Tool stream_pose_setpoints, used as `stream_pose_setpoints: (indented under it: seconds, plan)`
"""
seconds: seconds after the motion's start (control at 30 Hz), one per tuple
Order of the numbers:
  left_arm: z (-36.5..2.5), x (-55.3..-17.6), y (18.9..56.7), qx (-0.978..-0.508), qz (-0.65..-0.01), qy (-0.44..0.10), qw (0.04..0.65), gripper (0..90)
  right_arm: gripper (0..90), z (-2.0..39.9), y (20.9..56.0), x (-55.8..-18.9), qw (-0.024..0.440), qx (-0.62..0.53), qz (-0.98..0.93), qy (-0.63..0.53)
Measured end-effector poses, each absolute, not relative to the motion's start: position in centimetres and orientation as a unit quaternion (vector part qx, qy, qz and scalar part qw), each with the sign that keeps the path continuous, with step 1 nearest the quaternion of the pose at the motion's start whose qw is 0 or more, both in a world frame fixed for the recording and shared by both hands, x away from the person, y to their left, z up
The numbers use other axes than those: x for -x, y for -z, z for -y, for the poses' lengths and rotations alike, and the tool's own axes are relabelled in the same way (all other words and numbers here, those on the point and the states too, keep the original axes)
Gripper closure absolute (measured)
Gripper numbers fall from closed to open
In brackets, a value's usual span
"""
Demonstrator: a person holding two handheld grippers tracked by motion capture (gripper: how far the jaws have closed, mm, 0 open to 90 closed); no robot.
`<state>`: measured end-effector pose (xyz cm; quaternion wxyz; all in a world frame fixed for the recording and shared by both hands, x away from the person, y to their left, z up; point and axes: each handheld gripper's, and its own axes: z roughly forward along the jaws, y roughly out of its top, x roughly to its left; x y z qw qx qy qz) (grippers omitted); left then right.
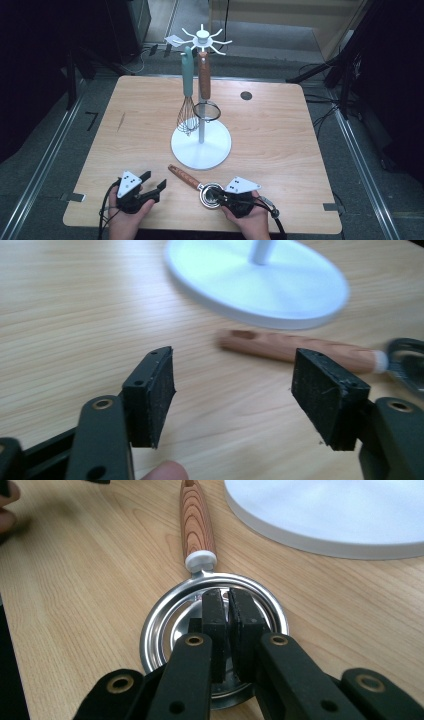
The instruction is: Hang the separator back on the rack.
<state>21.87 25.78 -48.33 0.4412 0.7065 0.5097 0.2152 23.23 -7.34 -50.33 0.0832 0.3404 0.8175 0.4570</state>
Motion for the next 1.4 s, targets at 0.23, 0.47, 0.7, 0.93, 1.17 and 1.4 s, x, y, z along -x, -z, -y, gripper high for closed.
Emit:
stream_pose_setpoints:
  seconds: [0.23,0.47,0.7,0.93,1.17,1.4]
  plan:
    - [-28.8,-22.7,48.2,-0.676,-0.543,-0.229,0.442,24.2,87.8,7.6,50.4,-23.5,0.083,-0.347,-0.824,-0.439]
    - [-30.6,-23.0,48.0,-0.669,-0.563,-0.229,0.428,22.1,85.7,8.1,50.5,-23.5,0.089,-0.337,-0.833,-0.430]
    - [-31.4,-23.1,47.9,-0.667,-0.568,-0.228,0.424,16.7,83.7,9.2,50.5,-23.6,0.088,-0.340,-0.831,-0.432]
    - [-31.9,-23.3,48.1,-0.666,-0.577,-0.225,0.416,14.0,83.1,10.9,50.6,-24.1,0.091,-0.350,-0.824,-0.437]
    - [-32.6,-23.3,48.0,-0.663,-0.578,-0.227,0.418,13.7,84.5,12.3,50.5,-24.2,0.100,-0.360,-0.815,-0.442]
    - [-33.7,-23.5,48.0,-0.665,-0.573,-0.228,0.422,9.0,77.4,13.2,48.9,-24.6,0.117,-0.357,-0.804,-0.460]
